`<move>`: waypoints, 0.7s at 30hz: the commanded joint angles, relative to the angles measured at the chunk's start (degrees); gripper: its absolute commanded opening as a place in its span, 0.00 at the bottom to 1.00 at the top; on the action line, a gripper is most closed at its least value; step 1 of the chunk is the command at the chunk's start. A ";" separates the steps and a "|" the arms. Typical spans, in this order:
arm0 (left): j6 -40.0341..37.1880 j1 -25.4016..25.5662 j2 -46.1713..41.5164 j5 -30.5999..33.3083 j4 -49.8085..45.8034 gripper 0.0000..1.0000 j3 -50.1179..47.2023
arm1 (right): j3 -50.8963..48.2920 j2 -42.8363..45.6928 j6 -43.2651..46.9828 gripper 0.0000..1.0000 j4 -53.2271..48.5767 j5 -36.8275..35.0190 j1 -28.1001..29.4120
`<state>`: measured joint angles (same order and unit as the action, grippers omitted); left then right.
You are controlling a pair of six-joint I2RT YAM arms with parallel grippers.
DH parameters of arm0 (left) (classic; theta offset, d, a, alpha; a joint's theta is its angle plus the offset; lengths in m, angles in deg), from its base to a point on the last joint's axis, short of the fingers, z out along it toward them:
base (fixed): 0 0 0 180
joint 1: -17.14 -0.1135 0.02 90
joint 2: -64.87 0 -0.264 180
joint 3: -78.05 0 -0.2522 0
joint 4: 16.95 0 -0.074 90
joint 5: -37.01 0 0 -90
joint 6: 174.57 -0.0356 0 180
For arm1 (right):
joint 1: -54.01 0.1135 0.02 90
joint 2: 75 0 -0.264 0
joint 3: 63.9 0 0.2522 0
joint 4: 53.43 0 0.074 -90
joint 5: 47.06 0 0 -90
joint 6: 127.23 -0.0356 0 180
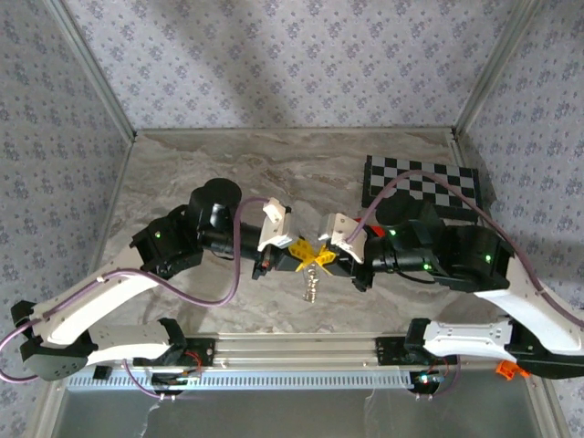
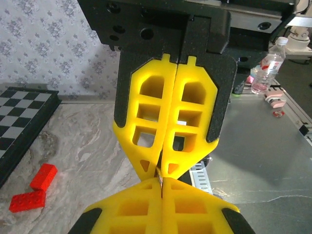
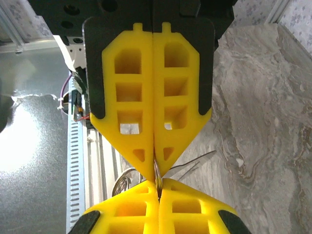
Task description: Put the keys on the keyring
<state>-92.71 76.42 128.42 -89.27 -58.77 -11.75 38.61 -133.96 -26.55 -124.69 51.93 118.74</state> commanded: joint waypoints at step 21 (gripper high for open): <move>15.77 3.15 -4.41 -7.07 37.80 0.00 -12.27 | -11.46 9.50 -5.49 0.09 24.40 1.77 0.38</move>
<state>-79.03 77.60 123.79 -93.09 -27.71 -23.86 27.77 -123.56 -30.88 -105.74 53.88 119.40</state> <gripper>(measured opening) 0.045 0.106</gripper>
